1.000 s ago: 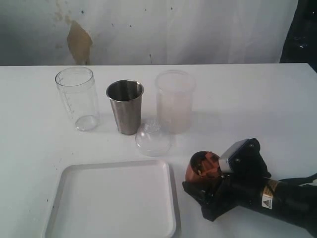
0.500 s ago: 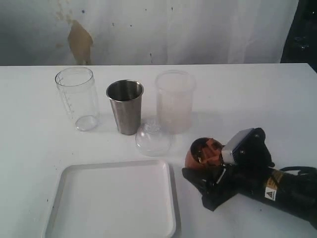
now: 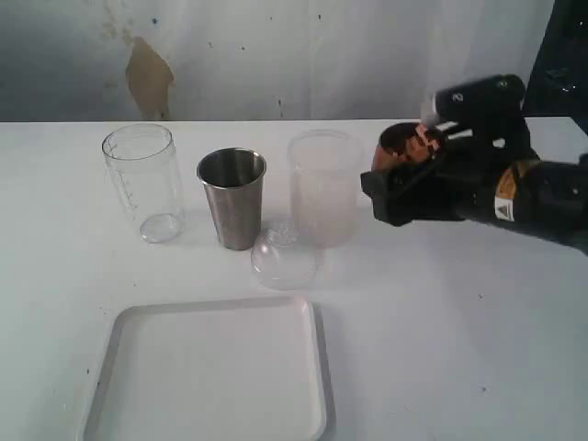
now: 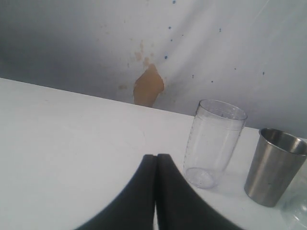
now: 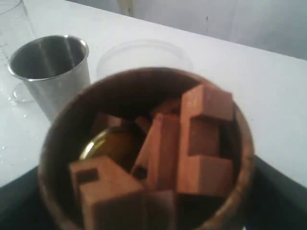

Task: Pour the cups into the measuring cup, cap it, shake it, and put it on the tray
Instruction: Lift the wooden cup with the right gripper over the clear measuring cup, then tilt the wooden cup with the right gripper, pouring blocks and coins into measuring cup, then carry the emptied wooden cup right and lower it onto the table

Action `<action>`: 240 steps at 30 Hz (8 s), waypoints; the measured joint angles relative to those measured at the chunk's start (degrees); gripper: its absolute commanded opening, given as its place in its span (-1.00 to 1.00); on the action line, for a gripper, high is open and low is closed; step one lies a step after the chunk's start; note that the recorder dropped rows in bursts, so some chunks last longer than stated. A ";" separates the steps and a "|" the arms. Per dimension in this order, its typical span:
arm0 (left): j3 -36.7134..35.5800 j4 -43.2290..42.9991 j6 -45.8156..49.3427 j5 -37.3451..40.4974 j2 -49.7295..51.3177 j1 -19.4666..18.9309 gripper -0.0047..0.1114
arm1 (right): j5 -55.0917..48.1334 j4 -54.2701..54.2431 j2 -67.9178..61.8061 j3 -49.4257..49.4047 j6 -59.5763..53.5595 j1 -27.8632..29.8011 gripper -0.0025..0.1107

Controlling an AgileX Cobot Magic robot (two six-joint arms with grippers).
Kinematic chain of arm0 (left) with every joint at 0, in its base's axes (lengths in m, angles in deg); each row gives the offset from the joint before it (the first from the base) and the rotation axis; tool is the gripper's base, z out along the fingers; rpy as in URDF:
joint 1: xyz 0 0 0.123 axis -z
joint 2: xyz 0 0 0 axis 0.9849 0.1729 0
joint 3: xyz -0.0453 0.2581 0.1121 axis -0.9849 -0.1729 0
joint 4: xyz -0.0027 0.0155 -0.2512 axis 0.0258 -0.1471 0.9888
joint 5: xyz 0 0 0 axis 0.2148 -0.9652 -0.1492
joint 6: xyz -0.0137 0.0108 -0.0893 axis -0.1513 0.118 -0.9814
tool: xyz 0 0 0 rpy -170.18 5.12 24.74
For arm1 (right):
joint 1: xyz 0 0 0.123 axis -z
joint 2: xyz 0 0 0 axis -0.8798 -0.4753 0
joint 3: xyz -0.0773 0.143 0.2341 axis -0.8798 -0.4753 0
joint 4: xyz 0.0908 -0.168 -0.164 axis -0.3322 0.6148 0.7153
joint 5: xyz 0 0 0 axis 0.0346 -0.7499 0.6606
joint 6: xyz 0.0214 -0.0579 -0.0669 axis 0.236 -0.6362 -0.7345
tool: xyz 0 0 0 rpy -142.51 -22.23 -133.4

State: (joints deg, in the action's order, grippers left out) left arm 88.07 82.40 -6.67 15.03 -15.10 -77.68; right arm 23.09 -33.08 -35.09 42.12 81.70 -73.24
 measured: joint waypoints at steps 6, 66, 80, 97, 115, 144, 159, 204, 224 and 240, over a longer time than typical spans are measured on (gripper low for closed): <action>0.00 0.00 0.00 0.00 0.00 0.00 -0.92 | -28.60 1.42 -2.77 20.00 -0.39 -11.01 -0.96; 0.00 0.00 0.00 0.00 0.00 0.00 -0.92 | -67.59 41.74 -60.08 94.53 -37.40 -36.17 -0.96; 0.00 0.00 0.00 0.00 0.00 0.00 -0.92 | -66.09 47.91 -61.90 94.53 -47.85 -36.17 -0.96; 0.00 0.00 0.00 0.00 0.00 0.00 -0.92 | -63.23 50.61 -61.90 93.74 -62.47 -35.98 -0.96; 0.00 0.00 0.00 0.00 0.00 0.00 -0.92 | -59.62 55.32 -61.90 93.74 -70.20 -35.84 -0.96; 0.00 0.00 0.00 0.00 0.00 0.00 -0.92 | -65.84 19.05 -50.55 93.74 -53.77 -35.26 -0.96; 0.00 0.00 0.00 0.00 0.00 0.00 -0.92 | -68.45 -29.70 -43.21 93.74 -53.22 -29.05 -0.96; 0.00 0.00 0.00 0.00 0.00 0.00 -0.92 | 33.10 -68.74 -13.86 -8.74 -53.24 -6.03 -0.96; 0.00 0.00 0.00 0.00 0.00 0.00 -0.92 | 41.06 -68.69 -36.47 -0.47 -45.13 -6.03 -0.63; 0.00 0.00 0.00 0.00 0.00 0.00 -0.92 | 32.46 -68.69 -33.52 -0.43 -45.13 -6.03 0.56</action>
State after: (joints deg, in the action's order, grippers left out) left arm 88.07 82.40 -6.67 15.03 -15.10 -77.68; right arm 55.55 -101.77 -68.60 41.69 36.56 -79.28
